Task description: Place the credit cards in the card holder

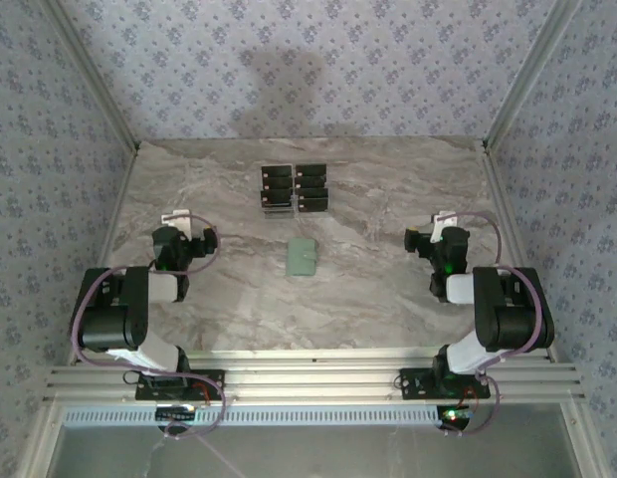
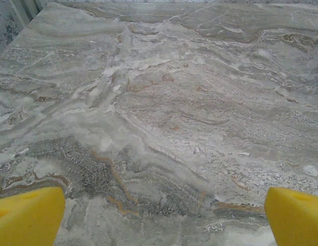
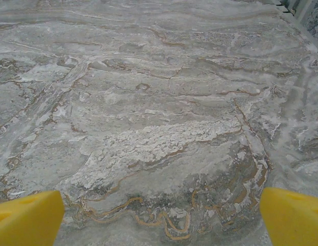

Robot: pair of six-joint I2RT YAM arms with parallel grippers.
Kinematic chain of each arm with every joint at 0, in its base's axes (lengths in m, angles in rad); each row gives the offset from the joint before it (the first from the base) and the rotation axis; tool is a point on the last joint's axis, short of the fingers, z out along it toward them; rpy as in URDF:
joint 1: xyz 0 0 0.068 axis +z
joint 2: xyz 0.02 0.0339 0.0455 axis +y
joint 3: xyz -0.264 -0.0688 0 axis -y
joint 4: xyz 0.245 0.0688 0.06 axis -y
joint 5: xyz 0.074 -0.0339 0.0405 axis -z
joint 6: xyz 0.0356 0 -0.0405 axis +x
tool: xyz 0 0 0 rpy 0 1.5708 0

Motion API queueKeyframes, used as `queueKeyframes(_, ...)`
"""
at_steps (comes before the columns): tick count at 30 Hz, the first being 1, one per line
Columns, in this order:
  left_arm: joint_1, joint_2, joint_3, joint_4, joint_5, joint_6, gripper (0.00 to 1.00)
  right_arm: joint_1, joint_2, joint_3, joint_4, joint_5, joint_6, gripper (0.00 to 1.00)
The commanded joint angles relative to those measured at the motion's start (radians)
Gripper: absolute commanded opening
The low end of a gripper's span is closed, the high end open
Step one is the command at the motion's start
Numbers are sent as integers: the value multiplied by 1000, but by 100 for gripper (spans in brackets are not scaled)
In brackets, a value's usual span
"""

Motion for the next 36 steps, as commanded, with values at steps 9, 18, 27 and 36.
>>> queueKeyframes(9,18,-3,28,-19,28,-1,100,-6,-5,22,0,-6,-15,100)
queueKeyframes(18,24,-3,27,-19,34,-5,100,-11,-5,24,-2,-17,-12,100)
queueKeyframes(27,24,-4,30,-23,34,-5,100,-13,-4,24,-2,-20,-11,100)
queueKeyframes(36,21,-143,141,-315,69,11,100,0,-236,103,-317,49,19,100)
